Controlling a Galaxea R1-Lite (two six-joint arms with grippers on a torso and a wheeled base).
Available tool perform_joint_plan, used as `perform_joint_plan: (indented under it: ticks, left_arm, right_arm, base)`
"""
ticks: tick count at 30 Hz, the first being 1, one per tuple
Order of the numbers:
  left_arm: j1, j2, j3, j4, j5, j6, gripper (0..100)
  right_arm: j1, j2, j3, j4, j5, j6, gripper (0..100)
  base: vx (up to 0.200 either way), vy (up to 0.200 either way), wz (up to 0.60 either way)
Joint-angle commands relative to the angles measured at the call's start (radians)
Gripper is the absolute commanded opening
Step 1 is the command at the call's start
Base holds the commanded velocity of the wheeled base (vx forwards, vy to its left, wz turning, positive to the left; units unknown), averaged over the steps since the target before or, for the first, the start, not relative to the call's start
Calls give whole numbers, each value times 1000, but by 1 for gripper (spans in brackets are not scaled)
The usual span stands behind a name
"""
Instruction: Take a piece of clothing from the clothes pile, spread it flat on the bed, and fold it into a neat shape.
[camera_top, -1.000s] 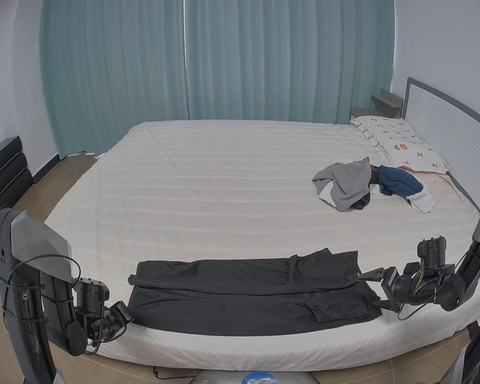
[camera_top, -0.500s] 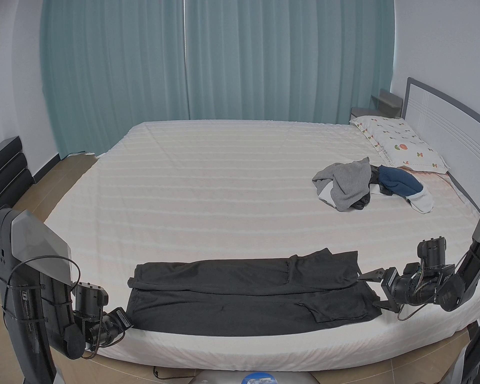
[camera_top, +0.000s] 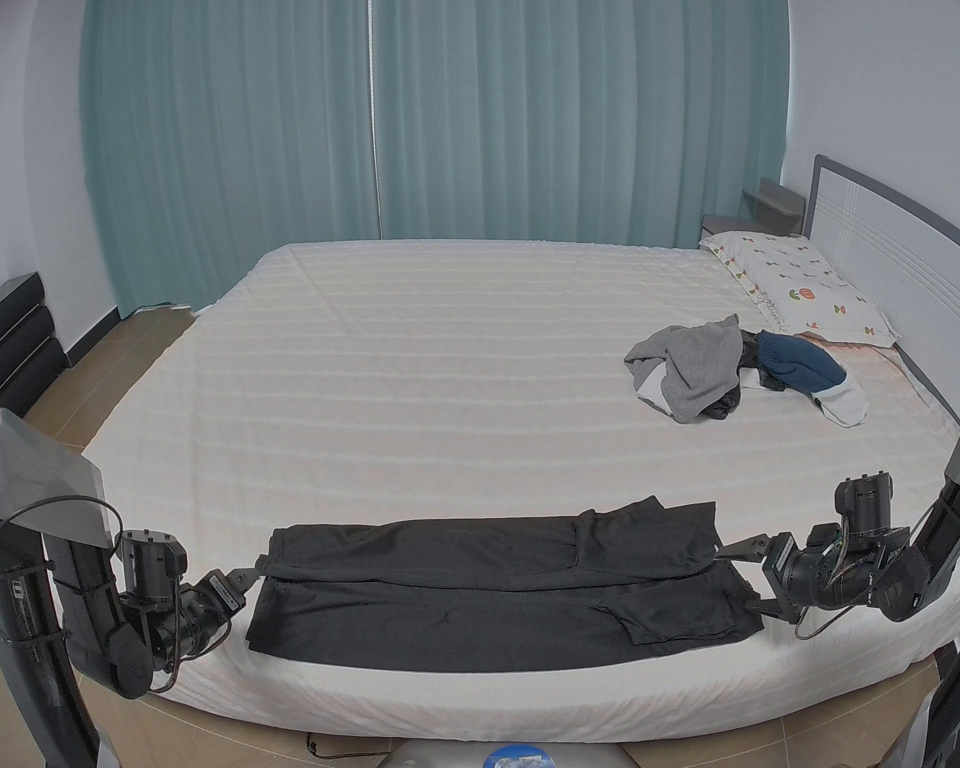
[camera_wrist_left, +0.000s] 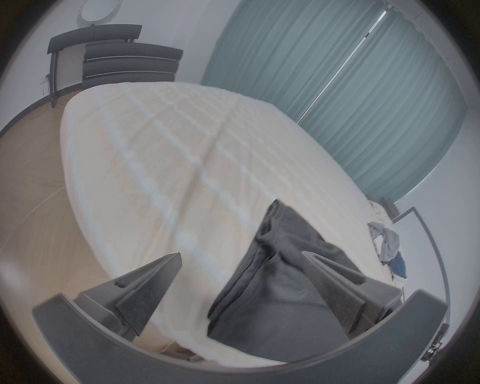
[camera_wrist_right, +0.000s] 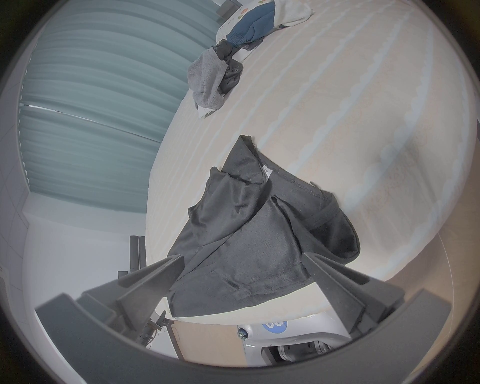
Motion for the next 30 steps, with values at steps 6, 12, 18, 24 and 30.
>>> perform_joint_plan:
  ticks: [6,12,18,24,30]
  left_arm:
    - [17,12,-276,103,-42,0,100]
    - [62,57,-503,296,-155,3,100]
    - [138,98,-759,603,-407,8,100]
    - [142,130,-816,722,-419,100,100]
    - [120,152,-816,753,-419,124,100]
  right_arm:
    - [8,4,-4,0,1,0,100]
    - [13,8,-3,0,2,1,100]
    - [16,51,-15,-2,8,0,100]
    - [16,69,-21,-3,8,0,100]
    - [16,69,-21,-3,8,0,100]
  base:
    - [0,0,0]
    - [0,0,0]
    - [0,0,0]
    - [0,0,0]
    - [0,0,0]
